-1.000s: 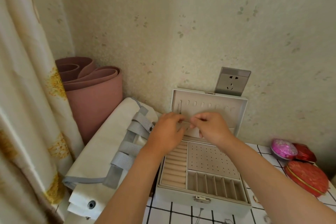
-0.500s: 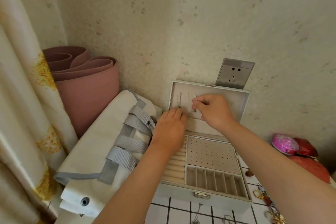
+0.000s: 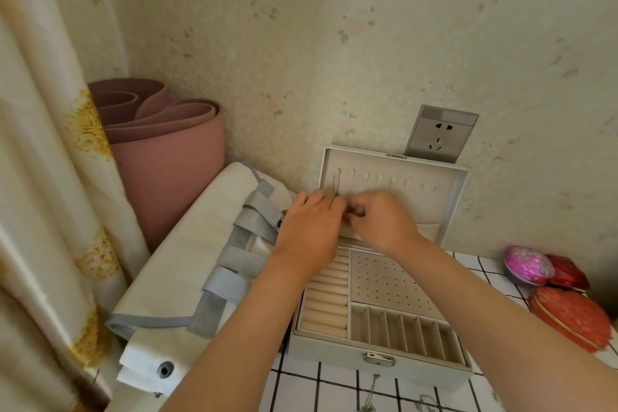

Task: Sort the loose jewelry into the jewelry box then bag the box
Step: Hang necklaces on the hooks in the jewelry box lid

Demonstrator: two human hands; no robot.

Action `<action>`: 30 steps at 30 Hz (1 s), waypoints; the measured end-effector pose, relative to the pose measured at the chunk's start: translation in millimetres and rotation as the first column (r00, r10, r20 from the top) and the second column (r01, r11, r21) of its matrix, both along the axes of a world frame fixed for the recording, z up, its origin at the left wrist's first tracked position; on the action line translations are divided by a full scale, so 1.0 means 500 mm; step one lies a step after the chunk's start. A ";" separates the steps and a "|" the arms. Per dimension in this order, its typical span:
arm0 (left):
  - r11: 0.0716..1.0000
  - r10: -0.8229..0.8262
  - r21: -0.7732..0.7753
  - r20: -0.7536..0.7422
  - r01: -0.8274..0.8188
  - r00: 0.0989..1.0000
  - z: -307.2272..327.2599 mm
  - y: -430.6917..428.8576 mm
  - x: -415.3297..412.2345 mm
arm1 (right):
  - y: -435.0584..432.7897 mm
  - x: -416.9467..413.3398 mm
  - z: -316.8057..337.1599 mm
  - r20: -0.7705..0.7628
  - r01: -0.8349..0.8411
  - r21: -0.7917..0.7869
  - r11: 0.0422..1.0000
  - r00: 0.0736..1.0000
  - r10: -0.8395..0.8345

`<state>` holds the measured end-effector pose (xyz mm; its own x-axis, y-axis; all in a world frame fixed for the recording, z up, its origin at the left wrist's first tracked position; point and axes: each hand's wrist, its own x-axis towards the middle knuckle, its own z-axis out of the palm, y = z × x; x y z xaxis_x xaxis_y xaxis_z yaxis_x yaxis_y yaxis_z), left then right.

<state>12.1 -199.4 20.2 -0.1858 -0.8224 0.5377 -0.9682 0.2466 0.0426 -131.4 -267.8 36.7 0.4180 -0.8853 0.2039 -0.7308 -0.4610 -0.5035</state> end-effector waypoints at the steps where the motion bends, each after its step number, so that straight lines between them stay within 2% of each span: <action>1: 1.000 -0.017 0.002 -0.008 0.017 1.000 0.000 -0.001 0.002 | 0.004 -0.001 -0.003 -0.032 0.005 0.009 1.000 0.999 -0.004; 3: 0.999 -0.049 -0.022 -0.082 0.048 0.995 -0.002 -0.002 0.007 | 0.011 -0.001 -0.009 -0.122 0.002 -0.001 1.000 0.993 -0.002; 6: 0.992 -0.079 -0.121 -0.366 0.037 0.927 -0.005 0.002 0.012 | 0.006 0.007 -0.010 -0.228 -0.004 -0.028 1.000 0.974 -0.003; 8: 0.994 -0.047 -0.109 -0.548 -0.015 0.835 -0.007 0.007 0.013 | 0.004 0.018 -0.001 -0.170 0.000 0.021 1.000 0.985 0.004; 11: 0.998 0.038 0.067 -0.721 0.016 0.692 -0.010 0.005 0.018 | 0.000 0.043 0.009 -0.020 -0.022 0.141 0.990 0.999 0.025; 13: 0.986 0.063 0.147 -0.750 0.074 0.658 -0.017 -0.002 0.023 | 0.002 0.056 0.014 0.006 -0.053 0.200 0.978 0.999 0.052; 15: 0.979 0.071 0.180 -0.739 0.095 0.669 -0.023 -0.004 0.026 | 0.006 0.056 0.022 -0.049 -0.059 0.205 0.977 0.996 0.070; 18: 0.978 0.068 0.181 -0.743 0.102 0.666 -0.021 -0.001 0.023 | 0.015 0.045 0.043 -0.265 0.056 -0.018 0.998 0.962 -0.059; 19: 0.979 0.061 0.174 -0.745 0.105 0.664 -0.019 -0.001 0.022 | 0.016 0.042 0.046 -0.288 0.085 -0.071 0.994 0.952 -0.102; 21: 0.981 0.050 0.160 -0.748 0.106 0.662 -0.018 -0.003 0.024 | 0.020 0.044 0.040 -0.279 0.109 -0.079 0.991 0.952 -0.127; 24: 0.982 0.039 0.152 -0.748 0.113 0.662 -0.019 -0.002 0.026 | 0.022 0.050 0.018 -0.214 0.108 0.031 0.994 0.972 -0.099; 27: 0.981 0.034 0.152 -0.747 0.121 0.664 -0.018 0.000 0.030 | 0.018 0.048 0.011 -0.043 0.078 0.140 0.987 0.996 -0.072; 30: 0.980 0.039 0.159 -0.736 0.116 0.675 -0.019 -0.002 0.033 | 0.017 0.038 0.006 0.116 0.129 0.110 0.986 0.983 -0.141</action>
<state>28.5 -200.4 10.8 0.1705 -0.9174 0.3596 -0.5942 0.1954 0.7802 -112.4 -259.3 39.6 0.2704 -0.9506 0.1525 -0.7121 -0.3041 -0.6327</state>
